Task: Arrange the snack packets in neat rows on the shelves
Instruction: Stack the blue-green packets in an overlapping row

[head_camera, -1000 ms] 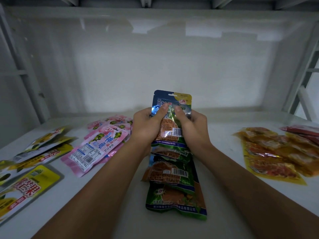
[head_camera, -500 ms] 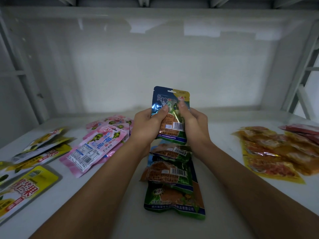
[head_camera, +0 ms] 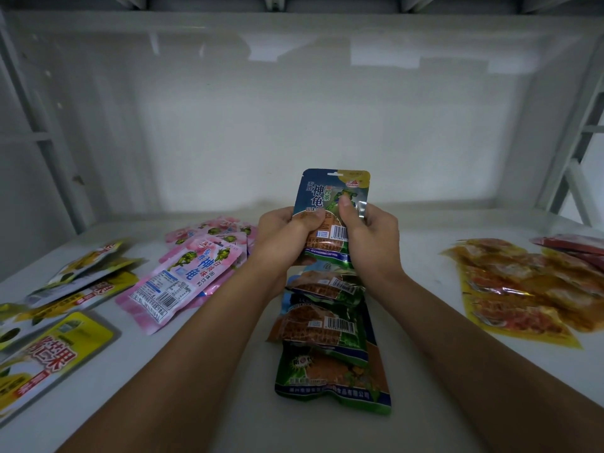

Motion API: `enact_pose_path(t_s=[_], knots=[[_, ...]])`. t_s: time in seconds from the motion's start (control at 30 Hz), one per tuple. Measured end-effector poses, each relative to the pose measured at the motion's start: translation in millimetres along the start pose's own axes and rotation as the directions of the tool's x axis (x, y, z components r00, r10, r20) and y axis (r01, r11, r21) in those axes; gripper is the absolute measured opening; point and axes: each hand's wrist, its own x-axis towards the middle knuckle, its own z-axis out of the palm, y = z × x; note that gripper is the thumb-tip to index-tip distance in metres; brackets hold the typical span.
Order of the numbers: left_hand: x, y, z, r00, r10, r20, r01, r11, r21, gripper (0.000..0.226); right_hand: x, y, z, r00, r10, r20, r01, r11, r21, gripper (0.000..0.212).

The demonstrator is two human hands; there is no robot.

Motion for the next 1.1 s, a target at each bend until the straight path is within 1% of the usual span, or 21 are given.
enact_pose_path(t_s=[0.07, 0.17, 0.2, 0.23, 0.27, 0.3, 0.4, 0.47, 0.57, 0.7, 0.83, 0.97, 1.1], knots=[[-0.1, -0.5, -0.4, 0.999, 0.028, -0.018, -0.029, 0.999, -0.039, 0.011, 0.0, -1.7, 0.4, 1.000, 0.006, 0.025, -0.006, 1.000, 0.003, 0.044], [1.7, -1.5, -1.3, 0.997, 0.060, -0.052, -0.064, 0.994, -0.089, 0.011, 0.1, -5.8, 1.3, 0.990, 0.111, 0.087, -0.116, 0.992, 0.050, 0.055], [2.5, -2.4, -1.4, 0.996, 0.066, -0.067, -0.072, 0.993, -0.097, 0.011, 0.5, -5.4, 1.4, 0.985, 0.132, 0.108, -0.139, 0.989, 0.056, 0.051], [3.0, -3.1, -1.4, 0.994, 0.070, -0.079, -0.078, 0.992, -0.100, 0.011, 0.2, -4.9, 1.6, 0.984, 0.132, 0.118, -0.139, 0.989, 0.047, 0.041], [3.1, -3.4, -1.6, 0.993, 0.073, -0.089, -0.082, 0.992, -0.095, 0.011, -0.5, -4.5, 2.5, 0.986, 0.118, 0.119, -0.121, 0.992, 0.023, 0.032], [3.2, -3.4, -1.7, 0.993, 0.074, -0.095, -0.082, 0.993, -0.089, 0.011, -1.2, -3.9, 3.2, 0.989, 0.097, 0.112, -0.096, 0.995, -0.010, 0.027], [4.5, -3.2, -1.5, 0.995, 0.042, -0.095, -0.047, 0.998, -0.051, 0.019, -1.9, -2.2, 4.1, 0.994, 0.071, 0.078, -0.065, 0.995, -0.079, 0.033], [4.4, -3.3, -0.7, 0.998, -0.010, -0.056, 0.008, 0.999, -0.036, 0.026, -1.6, -3.6, 3.1, 0.998, 0.044, 0.047, -0.040, 0.995, -0.091, 0.033], [2.6, -3.5, 0.7, 0.998, -0.061, 0.015, 0.062, 0.997, -0.050, 0.025, -2.7, -3.9, 2.2, 1.000, -0.001, 0.017, 0.003, 0.993, -0.115, 0.035], [1.6, -3.3, 1.2, 1.000, -0.003, -0.017, 0.002, 0.998, -0.062, 0.018, -1.4, -4.3, 2.9, 0.998, 0.039, 0.039, -0.038, 0.999, -0.036, 0.032], [2.7, -2.7, -0.2, 0.998, 0.029, -0.062, -0.036, 0.994, -0.101, 0.017, 0.4, -3.9, 3.1, 0.985, 0.145, 0.098, -0.145, 0.989, -0.001, 0.035], [4.6, -1.5, 0.5, 0.999, 0.025, -0.044, -0.031, 0.987, -0.158, 0.016, -0.9, -2.3, 4.6, 0.996, 0.066, 0.065, -0.064, 0.997, -0.038, 0.035], [3.5, -2.9, 3.2, 0.998, 0.009, 0.055, 0.002, 0.981, -0.196, 0.019, 1.2, 0.1, 2.0, 1.000, -0.006, 0.005, 0.006, 0.994, -0.106, 0.035]])
